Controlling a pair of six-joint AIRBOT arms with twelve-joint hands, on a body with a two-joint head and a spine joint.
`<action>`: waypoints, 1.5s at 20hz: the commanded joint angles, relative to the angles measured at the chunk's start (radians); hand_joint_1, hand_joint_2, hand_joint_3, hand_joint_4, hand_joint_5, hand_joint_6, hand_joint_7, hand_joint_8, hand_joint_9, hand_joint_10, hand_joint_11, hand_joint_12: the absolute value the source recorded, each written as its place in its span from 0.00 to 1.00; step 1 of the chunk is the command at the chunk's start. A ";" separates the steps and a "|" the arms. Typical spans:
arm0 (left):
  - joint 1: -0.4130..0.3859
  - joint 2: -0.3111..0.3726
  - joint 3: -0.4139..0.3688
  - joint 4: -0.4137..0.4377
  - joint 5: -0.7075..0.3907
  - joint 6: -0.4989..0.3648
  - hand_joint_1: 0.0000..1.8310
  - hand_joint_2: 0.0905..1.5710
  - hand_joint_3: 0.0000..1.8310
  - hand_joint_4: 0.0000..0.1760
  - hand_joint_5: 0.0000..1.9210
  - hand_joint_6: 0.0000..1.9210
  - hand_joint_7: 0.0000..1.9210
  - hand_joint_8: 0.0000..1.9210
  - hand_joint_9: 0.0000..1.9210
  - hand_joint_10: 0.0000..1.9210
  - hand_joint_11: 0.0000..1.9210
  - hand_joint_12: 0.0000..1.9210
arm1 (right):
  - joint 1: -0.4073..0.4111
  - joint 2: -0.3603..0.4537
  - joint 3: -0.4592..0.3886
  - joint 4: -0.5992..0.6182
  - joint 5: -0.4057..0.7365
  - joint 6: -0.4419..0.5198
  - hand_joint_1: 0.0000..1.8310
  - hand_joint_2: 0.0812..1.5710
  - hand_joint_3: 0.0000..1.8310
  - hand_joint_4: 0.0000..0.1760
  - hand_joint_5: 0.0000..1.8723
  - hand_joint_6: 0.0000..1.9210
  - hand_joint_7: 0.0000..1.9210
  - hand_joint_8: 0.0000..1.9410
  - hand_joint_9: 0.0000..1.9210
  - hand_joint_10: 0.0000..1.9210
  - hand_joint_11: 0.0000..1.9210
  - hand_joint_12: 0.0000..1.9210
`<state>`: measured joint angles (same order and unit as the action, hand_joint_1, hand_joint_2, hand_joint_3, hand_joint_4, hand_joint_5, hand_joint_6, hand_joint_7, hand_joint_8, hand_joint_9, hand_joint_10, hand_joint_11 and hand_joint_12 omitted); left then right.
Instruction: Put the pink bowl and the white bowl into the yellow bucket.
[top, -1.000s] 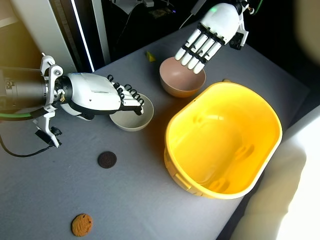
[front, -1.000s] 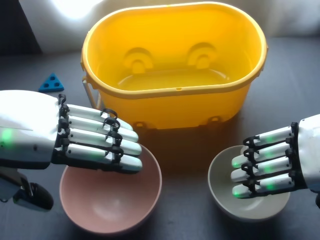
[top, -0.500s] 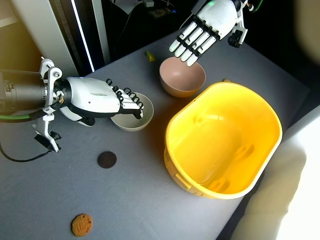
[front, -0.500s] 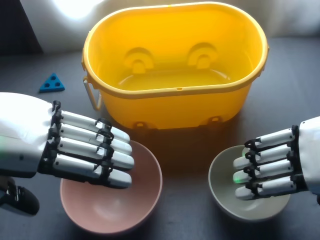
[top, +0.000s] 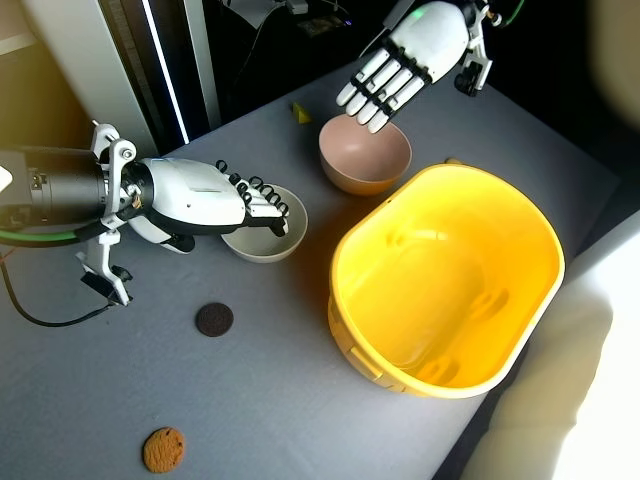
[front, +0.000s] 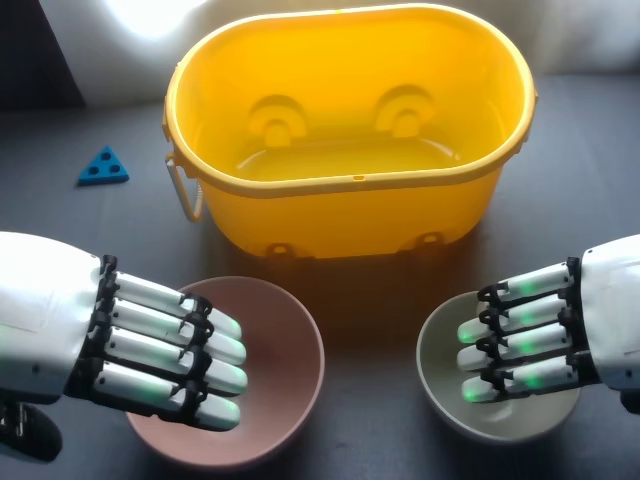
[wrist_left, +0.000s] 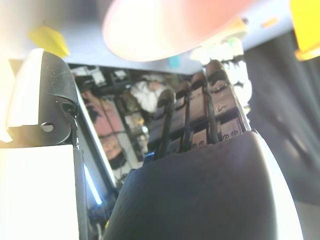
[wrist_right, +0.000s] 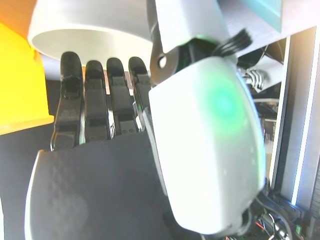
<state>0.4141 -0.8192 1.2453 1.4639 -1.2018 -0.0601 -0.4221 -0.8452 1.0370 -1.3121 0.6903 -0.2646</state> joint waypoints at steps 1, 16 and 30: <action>0.000 0.006 0.000 -0.074 -0.057 0.007 0.63 0.65 0.00 0.00 0.05 0.00 0.02 0.00 0.01 0.00 0.00 0.15 | -0.004 0.005 0.003 0.046 0.054 -0.002 0.68 0.60 0.00 0.00 0.10 0.00 0.09 0.00 0.08 0.00 0.00 0.39; 0.064 -0.065 0.050 -0.080 0.022 0.048 0.61 0.65 0.00 0.00 0.06 0.00 0.04 0.00 0.02 0.00 0.00 0.14 | -0.035 -0.074 0.075 0.049 0.055 -0.006 0.67 0.60 0.00 0.00 0.12 0.00 0.10 0.00 0.09 0.00 0.00 0.43; 0.085 -0.114 0.099 -0.072 0.060 0.057 0.58 0.64 0.00 0.00 0.05 0.00 0.02 0.00 0.02 0.00 0.00 0.14 | -0.048 -0.086 0.085 0.050 0.055 -0.020 0.67 0.60 0.00 0.00 0.11 0.00 0.10 0.00 0.09 0.00 0.00 0.42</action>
<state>0.5018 -0.9344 1.3403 1.4483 -1.0855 -0.0040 -0.4728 -0.9375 1.1217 -1.3056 0.6872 -0.2798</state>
